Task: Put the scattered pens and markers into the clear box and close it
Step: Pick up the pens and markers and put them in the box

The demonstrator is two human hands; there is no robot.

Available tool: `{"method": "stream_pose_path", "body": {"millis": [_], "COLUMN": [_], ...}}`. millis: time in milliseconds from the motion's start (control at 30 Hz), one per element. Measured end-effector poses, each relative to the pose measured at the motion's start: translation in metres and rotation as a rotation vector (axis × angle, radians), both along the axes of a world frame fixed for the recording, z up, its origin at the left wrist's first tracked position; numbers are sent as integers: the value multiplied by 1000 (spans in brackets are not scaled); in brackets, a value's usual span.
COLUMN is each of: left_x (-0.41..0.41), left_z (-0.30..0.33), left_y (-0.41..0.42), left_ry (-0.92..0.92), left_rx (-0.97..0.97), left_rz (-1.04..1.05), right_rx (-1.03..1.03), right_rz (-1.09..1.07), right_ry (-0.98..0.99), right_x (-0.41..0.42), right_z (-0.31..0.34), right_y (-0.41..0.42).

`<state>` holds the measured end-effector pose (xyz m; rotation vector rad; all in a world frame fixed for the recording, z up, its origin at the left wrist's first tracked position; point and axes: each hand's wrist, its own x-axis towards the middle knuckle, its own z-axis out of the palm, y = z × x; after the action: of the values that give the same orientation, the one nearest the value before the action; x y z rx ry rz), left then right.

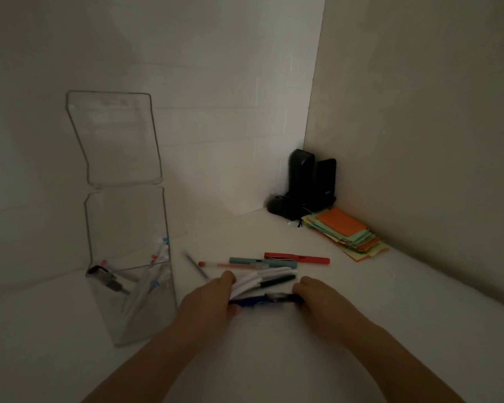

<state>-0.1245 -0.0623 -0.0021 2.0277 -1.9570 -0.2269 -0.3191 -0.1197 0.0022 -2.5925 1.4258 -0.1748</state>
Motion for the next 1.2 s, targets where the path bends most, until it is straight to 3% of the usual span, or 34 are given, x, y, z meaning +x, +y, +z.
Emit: {"method": "stream_pose_path", "body": {"millis": [100,267,400,633,700,767,833,900,933,1067,1200], "left_x": [1,4,16,39,41,45,50,59,65,86,93], "left_z": [3,12,19,41,52,69,90,109,117,135,126], "left_y": [15,32,48,74,82,89,92,91,89,73,57], "left_ry": [55,404,643,780,816,942,1034,1082,1103,1220,1162], "left_rx": [-2,-38,-60,-249,-326,-378,-446,-511,-529,-518,-460], "left_rz": [-40,-21,-7,-3,-75,-98,-108,-116,-113,-121,-83], "right_rx": [-19,115,158,81,97,223,450,675,726,699,582], "right_rz": [-103,-51,64,159,170,95,11,68,132,257,204], "right_ry": [-248,-452,-251,333,343,-23,-615,-1168,-1338,-1586,-1600], "right_x": [0,34,48,65,66,67,75,88,97,144,188], "right_z": [4,11,7,19,23,35,60,89,102,132,131], "right_y": [-5,-12,-11,12,17,22,31,38,42,55,66]}}
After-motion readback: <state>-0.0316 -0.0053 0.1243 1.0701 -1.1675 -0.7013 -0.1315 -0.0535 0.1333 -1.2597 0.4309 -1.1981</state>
